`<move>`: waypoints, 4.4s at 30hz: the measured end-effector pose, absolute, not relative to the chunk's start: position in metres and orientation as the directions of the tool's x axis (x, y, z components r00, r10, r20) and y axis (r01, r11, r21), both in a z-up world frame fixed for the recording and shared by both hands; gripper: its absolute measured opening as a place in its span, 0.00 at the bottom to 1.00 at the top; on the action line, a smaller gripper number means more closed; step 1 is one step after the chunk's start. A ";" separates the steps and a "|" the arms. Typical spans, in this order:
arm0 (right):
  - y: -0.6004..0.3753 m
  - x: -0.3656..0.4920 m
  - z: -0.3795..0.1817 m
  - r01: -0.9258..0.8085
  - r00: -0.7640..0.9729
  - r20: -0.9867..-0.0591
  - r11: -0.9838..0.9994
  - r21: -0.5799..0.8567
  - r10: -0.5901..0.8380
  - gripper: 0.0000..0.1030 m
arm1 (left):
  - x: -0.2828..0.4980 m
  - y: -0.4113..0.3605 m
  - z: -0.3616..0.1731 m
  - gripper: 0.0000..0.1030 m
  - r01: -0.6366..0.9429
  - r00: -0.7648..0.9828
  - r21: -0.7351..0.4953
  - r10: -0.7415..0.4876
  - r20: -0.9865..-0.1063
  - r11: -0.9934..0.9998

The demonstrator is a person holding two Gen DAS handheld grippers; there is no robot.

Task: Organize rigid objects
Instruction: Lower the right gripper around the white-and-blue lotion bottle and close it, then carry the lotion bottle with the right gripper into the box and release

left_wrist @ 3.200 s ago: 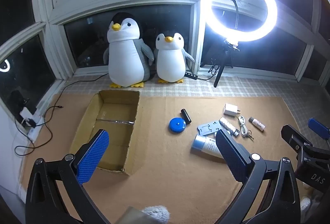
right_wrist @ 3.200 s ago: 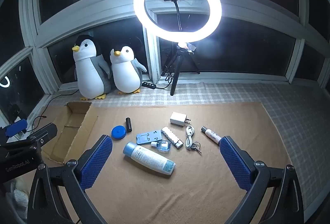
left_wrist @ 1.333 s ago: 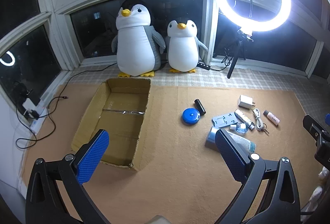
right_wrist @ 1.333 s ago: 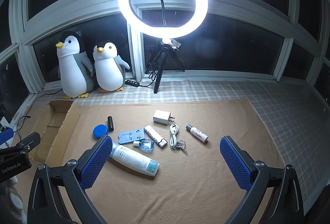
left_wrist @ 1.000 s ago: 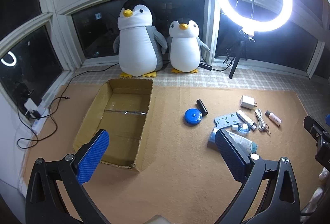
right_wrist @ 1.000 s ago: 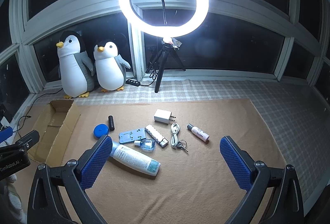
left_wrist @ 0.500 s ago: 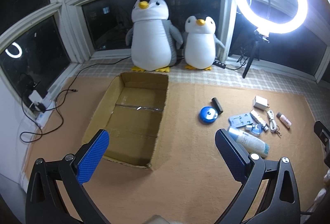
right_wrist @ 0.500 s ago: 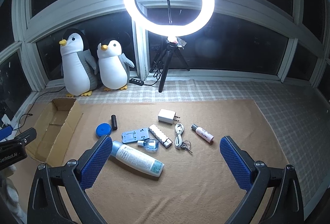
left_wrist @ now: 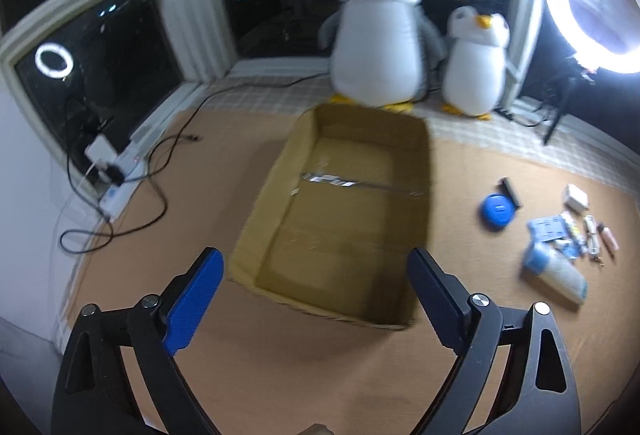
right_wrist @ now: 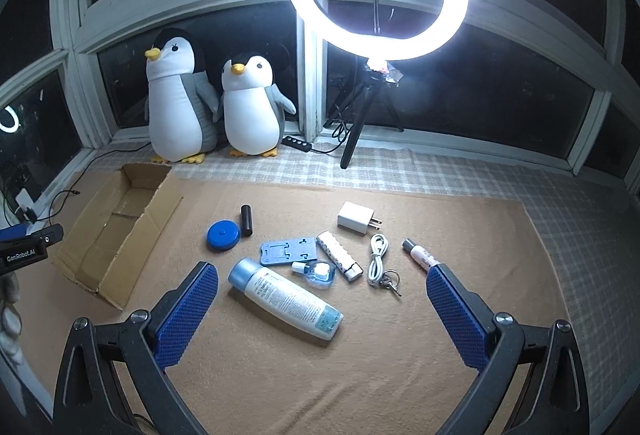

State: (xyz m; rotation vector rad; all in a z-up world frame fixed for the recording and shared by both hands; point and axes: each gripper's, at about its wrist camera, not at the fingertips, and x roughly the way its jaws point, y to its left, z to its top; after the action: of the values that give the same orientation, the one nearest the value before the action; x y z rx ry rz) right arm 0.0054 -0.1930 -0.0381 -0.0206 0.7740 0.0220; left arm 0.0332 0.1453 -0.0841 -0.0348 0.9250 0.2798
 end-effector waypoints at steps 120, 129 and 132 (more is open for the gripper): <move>0.052 0.104 -0.097 -0.547 0.328 -0.900 0.835 0.067 0.287 0.44 | 0.095 0.245 -0.197 0.19 -0.155 0.350 -0.041 0.016 -0.937 0.987; 0.093 0.122 -0.109 -0.567 0.294 -0.907 0.819 0.087 0.300 0.44 | 0.095 0.247 -0.197 0.19 -0.153 0.350 -0.046 0.010 -0.937 0.987; 0.103 0.127 -0.117 -0.571 0.283 -0.911 0.816 0.090 0.299 0.44 | 0.096 0.247 -0.197 0.19 -0.151 0.350 -0.043 0.013 -0.937 0.988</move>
State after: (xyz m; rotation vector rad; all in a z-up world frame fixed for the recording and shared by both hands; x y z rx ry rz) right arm 0.1274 0.1032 -0.1166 -0.2752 1.1444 0.5919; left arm 0.0956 0.2468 -0.1968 -0.1297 1.2096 0.1069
